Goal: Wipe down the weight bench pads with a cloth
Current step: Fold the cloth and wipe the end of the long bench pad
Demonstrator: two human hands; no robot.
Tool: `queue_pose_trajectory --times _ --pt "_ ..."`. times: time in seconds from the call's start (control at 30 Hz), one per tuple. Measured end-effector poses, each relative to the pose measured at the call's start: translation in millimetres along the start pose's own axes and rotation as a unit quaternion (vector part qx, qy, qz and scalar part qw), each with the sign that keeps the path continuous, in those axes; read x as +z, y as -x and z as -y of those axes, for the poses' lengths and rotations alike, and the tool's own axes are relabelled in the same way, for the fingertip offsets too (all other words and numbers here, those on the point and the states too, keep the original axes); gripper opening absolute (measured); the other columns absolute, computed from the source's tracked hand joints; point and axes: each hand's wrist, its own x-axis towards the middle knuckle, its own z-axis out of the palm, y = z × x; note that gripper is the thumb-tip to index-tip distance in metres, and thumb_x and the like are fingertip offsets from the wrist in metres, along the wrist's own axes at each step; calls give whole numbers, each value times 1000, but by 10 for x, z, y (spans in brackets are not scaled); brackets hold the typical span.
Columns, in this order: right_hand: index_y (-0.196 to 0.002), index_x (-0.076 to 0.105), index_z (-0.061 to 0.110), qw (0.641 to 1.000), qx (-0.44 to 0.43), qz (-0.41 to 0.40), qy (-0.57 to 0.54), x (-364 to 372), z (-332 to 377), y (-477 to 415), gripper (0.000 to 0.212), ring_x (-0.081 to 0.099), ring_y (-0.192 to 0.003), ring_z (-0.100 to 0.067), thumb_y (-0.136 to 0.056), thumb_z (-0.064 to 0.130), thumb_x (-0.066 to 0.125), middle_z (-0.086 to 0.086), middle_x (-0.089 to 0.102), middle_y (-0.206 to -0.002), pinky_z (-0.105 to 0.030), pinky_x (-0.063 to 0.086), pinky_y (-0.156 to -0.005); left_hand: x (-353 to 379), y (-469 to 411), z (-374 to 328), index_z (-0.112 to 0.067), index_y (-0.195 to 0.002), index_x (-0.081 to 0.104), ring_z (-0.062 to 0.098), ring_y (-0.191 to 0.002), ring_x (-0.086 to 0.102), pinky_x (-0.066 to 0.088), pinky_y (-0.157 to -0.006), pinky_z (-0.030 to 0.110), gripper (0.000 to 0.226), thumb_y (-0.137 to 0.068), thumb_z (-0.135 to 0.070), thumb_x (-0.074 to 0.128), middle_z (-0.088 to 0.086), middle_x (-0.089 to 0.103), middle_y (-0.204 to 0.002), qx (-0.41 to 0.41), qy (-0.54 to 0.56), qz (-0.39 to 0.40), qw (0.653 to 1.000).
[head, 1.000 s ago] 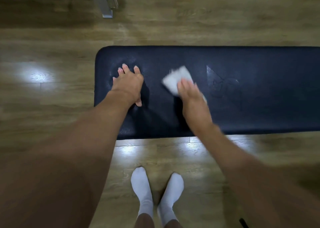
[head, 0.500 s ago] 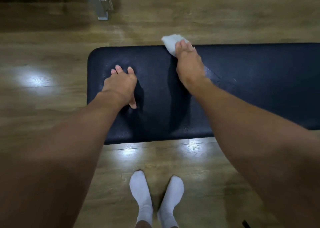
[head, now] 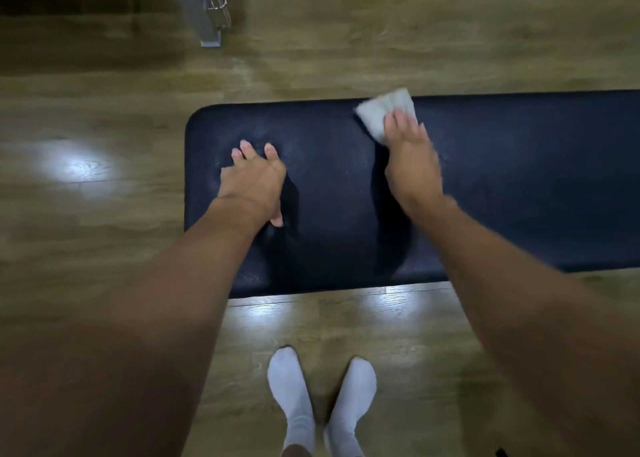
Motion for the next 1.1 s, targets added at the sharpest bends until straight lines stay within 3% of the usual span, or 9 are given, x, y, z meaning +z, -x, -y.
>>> queue_pose_trajectory --times 0.13,0.3,0.4,0.47,0.57,0.73,0.8,0.97,1.1 --pt "-137 37 6 1000 -2 -22 6 -67 21 -294 61 41 -124 -30 -79 -14 42 -9 40 -144 -40 34 -107 -2 -13 -5 -4 -151 -6 43 -146 4 30 -109 54 129 -66 -28 87 32 -5 -155 -2 -2 3 1000" --pt "-146 30 5 998 -45 32 11 130 -305 1519 72 26 -143 -25 -78 -17 35 -10 29 -154 -38 17 -119 -18 26 -34 -4 -151 -8 44 -145 3 28 -111 56 128 -67 -25 87 34 -7 -154 -3 6 6 1000" --pt "-137 45 0 996 -58 64 -14 97 -452 1988 71 41 -135 -30 -71 -16 24 -14 44 -145 -40 20 -116 -16 37 -44 -3 -151 -8 45 -145 2 28 -111 57 128 -67 -23 86 35 -8 -153 -4 5 6 1000" --pt "-138 45 1 996 -69 61 -3 49 -452 1710 70 42 -134 -31 -73 -11 20 -14 44 -145 -42 26 -115 -12 18 -54 -2 -151 -8 47 -144 3 27 -111 58 128 -67 -22 87 37 -7 -152 -6 5 8 1000" --pt "-146 30 7 998 -32 39 33 21 -341 745 64 35 -136 -32 -83 -8 28 -11 28 -155 -43 30 -112 -14 -21 -52 -1 -150 -7 47 -144 4 28 -110 58 129 -65 -22 88 37 -5 -153 -9 1 8 1000" --pt "-132 39 4 1000 16 -3 17 -129 -200 -484 56 42 -122 -32 -79 -12 44 -11 40 -141 -44 37 -101 8 -39 -27 -4 -151 -6 44 -145 5 32 -106 55 131 -63 -26 89 33 -4 -155 -7 -6 2 1000" --pt "-136 37 6 1000 9 -17 9 -63 -283 -208 59 41 -125 -33 -81 -13 40 -8 38 -145 -42 36 -104 6 -11 -34 -5 -151 -6 43 -145 4 32 -106 55 130 -64 -25 89 32 -5 -155 -10 1 1 1000" --pt "-144 35 4 999 -28 9 -16 98 -521 1618 69 33 -140 -29 -79 -19 40 -11 34 -152 -44 28 -116 -2 -5 -73 -3 -151 -8 45 -145 0 26 -111 58 130 -65 -22 88 34 -9 -154 -19 15 6 1000" --pt "-135 48 -1 998 -43 24 -39 114 -600 1760 67 45 -132 -32 -72 -24 45 -16 47 -142 -50 33 -111 -12 -6 -89 -2 -151 -9 47 -144 -1 21 -113 60 130 -66 -19 88 35 -11 -153 -24 18 15 999"
